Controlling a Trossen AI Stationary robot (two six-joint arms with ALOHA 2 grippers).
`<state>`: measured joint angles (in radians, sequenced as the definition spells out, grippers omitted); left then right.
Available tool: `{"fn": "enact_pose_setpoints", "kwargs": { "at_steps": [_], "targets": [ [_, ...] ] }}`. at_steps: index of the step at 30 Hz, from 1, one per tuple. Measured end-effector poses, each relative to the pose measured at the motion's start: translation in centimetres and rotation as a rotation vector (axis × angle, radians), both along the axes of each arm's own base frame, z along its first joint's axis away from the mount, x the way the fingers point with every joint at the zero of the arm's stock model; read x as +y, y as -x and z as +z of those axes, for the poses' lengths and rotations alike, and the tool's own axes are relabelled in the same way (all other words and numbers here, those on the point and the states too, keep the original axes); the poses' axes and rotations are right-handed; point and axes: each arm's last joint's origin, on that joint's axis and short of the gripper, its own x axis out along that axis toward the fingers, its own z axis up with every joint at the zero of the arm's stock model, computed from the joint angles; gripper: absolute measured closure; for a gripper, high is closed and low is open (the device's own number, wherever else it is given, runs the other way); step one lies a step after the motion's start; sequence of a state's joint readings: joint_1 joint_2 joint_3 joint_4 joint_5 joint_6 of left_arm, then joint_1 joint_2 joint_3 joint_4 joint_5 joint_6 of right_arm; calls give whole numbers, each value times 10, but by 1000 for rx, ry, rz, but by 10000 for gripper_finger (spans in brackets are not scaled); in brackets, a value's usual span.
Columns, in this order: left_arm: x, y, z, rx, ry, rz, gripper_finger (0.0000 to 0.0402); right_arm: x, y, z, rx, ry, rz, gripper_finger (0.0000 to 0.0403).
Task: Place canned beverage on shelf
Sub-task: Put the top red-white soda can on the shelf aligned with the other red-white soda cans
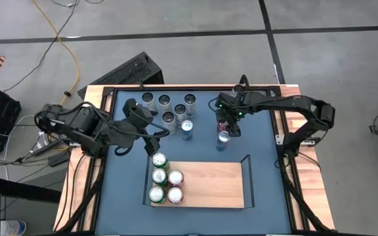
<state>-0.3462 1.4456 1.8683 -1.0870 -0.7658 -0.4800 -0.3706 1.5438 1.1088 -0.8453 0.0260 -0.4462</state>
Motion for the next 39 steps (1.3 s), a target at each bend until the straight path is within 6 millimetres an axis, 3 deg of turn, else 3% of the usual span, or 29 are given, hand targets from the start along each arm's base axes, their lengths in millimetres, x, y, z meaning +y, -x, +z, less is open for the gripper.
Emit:
{"fn": "enact_pose_setpoints", "kwargs": {
  "at_steps": [4,12,21,31,39],
  "targets": [
    [0,0,0,2,-2,-1,69,-1,2,6,-33,24,-7,133],
    [0,0,-1,10,-7,-3,69,-7,14,25,-95,45,-111,136],
    [1,-2,-2,15,-8,-17,69,0,27,102,-302,64,-238,136],
    [16,-40,-22,-13,-120,-166,69,44,14,159,-486,23,-128,136],
    [42,-58,-13,-90,-253,-381,69,73,0,155,-473,-8,-82,136]
  ]
}}
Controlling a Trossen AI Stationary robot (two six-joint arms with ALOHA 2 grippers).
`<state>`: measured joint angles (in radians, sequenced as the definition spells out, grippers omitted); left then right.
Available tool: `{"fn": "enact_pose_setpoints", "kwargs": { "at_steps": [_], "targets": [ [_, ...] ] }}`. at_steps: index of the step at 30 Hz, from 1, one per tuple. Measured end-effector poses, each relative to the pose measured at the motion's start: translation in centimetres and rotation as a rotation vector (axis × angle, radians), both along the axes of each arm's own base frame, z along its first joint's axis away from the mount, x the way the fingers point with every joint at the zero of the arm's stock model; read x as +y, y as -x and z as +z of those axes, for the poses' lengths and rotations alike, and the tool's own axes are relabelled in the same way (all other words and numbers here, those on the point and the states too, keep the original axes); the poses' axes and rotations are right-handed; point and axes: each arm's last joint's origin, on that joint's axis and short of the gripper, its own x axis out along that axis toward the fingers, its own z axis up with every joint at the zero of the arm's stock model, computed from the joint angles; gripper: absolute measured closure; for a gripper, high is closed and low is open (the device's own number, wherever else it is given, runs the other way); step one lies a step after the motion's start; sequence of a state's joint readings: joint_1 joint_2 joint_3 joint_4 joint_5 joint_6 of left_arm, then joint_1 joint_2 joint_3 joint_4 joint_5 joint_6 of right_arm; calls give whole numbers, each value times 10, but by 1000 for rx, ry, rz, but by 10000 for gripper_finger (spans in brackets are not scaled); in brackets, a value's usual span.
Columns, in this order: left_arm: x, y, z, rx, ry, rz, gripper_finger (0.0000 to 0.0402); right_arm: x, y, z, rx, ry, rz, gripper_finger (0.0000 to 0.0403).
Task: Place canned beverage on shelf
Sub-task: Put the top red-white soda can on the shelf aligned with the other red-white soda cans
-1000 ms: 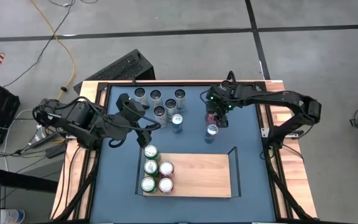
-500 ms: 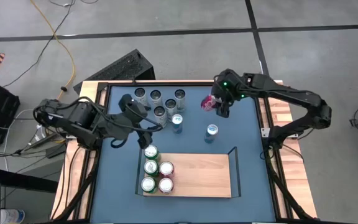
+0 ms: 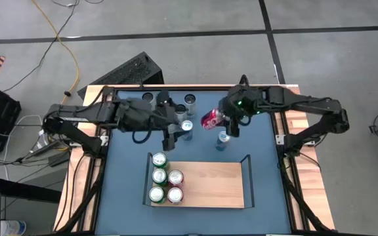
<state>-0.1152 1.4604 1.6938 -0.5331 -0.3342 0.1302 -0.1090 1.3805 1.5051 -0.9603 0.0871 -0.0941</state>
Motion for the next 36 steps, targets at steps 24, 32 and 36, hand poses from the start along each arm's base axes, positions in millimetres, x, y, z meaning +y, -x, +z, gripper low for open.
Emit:
{"fn": "enact_pose_setpoints", "kwargs": {
  "at_steps": [24,32,36],
  "targets": [
    [25,-57,-56,196,40,-93,69,34,-35,-14,-59,19,62,123],
    [28,-61,-63,231,55,-70,69,36,-37,-12,-84,21,71,122],
    [28,-67,-71,253,54,-71,69,36,-38,-11,-95,17,81,122]
  ]
}}
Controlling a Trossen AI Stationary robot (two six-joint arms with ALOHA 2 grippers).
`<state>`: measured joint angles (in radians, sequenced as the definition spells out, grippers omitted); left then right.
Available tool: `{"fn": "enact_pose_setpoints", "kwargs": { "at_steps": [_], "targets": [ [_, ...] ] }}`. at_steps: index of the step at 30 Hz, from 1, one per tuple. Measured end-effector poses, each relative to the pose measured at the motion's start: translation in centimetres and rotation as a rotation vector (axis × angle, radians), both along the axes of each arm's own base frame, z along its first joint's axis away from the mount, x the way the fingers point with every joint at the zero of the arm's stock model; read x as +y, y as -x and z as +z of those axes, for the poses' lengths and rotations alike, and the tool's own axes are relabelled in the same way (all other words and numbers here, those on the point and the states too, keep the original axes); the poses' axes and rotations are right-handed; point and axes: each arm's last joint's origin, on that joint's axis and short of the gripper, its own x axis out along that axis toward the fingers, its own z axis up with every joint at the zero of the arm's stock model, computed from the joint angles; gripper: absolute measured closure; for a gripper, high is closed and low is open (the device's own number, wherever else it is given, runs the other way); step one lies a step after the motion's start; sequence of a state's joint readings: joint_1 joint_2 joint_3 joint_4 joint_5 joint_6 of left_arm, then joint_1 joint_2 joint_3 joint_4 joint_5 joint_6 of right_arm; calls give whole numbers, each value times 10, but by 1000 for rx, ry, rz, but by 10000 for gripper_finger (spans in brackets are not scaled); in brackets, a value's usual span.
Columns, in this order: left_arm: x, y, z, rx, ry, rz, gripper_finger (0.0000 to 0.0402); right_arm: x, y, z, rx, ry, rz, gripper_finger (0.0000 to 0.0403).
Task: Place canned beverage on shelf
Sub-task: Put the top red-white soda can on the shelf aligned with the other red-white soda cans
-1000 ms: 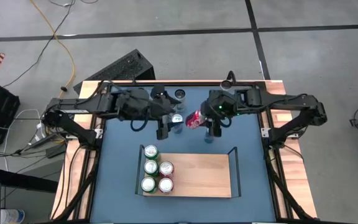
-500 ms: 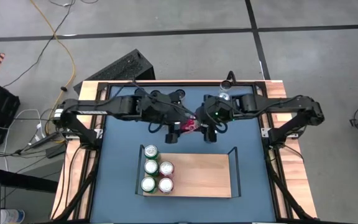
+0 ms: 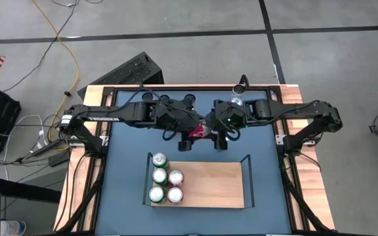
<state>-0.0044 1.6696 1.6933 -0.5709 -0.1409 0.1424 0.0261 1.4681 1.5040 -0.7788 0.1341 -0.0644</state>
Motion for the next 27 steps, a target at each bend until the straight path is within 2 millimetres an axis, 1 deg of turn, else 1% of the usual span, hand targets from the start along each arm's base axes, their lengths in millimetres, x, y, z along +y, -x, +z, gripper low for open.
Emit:
{"fn": "enact_pose_setpoints", "kwargs": {
  "at_steps": [5,10,13,19,27],
  "targets": [
    [0,-8,-11,33,-2,-2,69,2,0,0,2,10,19,122],
    [0,-9,-11,27,3,-8,71,2,0,-1,11,9,18,122],
    [-1,-9,-10,22,28,-36,85,4,0,-1,9,8,30,122],
    [-2,-9,-10,19,43,-46,138,8,1,-1,14,13,44,121],
    [-4,-9,-8,0,56,-51,140,8,2,-2,23,7,41,121]
  ]
}}
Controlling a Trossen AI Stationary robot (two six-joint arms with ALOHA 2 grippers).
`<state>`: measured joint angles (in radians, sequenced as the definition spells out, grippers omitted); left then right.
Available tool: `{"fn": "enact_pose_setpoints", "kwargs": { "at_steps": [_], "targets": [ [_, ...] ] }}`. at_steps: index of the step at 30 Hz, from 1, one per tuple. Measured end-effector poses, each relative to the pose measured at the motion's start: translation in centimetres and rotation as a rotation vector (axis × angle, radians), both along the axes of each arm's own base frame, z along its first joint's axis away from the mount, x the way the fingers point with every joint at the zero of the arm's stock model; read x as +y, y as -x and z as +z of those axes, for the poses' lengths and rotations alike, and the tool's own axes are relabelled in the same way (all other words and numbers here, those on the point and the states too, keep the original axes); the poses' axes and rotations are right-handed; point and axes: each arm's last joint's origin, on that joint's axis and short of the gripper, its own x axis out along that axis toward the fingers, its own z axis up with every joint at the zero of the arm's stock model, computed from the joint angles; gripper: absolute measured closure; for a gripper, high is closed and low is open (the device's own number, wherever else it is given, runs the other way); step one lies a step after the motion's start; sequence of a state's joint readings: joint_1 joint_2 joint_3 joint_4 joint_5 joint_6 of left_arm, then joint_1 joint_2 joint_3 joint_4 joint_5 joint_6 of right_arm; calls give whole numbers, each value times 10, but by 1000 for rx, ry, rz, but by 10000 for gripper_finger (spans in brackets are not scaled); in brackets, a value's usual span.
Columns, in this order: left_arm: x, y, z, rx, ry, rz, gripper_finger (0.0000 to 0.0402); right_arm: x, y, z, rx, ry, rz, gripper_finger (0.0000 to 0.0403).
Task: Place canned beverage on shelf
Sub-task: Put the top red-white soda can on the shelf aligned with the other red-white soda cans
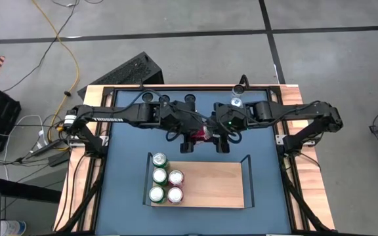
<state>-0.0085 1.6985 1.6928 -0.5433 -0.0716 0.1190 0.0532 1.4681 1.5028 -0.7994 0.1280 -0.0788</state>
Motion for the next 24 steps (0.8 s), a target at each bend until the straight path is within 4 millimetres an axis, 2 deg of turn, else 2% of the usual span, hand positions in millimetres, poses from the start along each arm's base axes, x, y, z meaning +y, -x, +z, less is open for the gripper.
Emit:
{"fn": "enact_pose_setpoints", "kwargs": {
  "at_steps": [8,18,24],
  "targets": [
    [-1,4,8,-41,2,5,140,2,5,6,-16,0,9,121],
    [-1,4,15,-91,3,14,140,2,20,18,-45,-10,16,121],
    [-1,4,16,-104,8,16,133,2,21,19,-51,-26,39,121]
  ]
}}
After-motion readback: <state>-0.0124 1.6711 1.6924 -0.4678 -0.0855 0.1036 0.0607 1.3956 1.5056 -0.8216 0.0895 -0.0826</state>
